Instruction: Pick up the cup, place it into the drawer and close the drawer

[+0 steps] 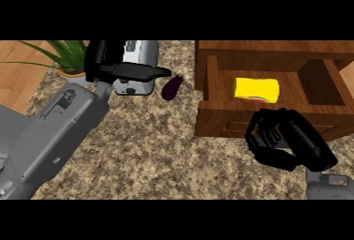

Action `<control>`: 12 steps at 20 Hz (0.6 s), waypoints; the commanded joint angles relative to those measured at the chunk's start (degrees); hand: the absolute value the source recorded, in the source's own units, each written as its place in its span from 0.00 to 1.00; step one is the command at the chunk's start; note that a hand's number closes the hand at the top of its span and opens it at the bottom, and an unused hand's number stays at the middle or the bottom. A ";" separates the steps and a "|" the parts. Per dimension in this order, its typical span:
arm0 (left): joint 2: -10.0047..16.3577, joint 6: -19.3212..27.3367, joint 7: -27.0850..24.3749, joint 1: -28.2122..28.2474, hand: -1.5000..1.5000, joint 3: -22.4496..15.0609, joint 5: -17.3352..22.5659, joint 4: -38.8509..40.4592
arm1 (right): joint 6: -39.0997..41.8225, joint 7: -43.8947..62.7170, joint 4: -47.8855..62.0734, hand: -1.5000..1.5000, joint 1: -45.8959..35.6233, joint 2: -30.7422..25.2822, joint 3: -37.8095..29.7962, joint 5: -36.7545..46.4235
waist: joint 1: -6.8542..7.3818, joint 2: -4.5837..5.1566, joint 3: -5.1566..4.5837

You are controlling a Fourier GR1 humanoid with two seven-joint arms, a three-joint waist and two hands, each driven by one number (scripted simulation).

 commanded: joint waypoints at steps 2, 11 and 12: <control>5.44 -3.95 0.70 5.71 0.00 3.05 1.57 -3.79 | -4.13 -3.20 9.61 1.00 -2.90 -1.89 6.26 12.91 | 0.03 0.24 0.01; 9.40 -7.37 0.17 16.82 0.00 6.72 2.22 -13.38 | -16.10 -11.27 42.17 1.00 -19.02 2.20 3.85 20.76 | 0.21 0.51 0.09; 9.87 -7.76 0.04 18.67 0.00 7.22 1.74 -14.06 | -16.72 -9.06 43.95 1.00 -21.45 4.46 4.56 22.35 | -0.21 0.42 0.07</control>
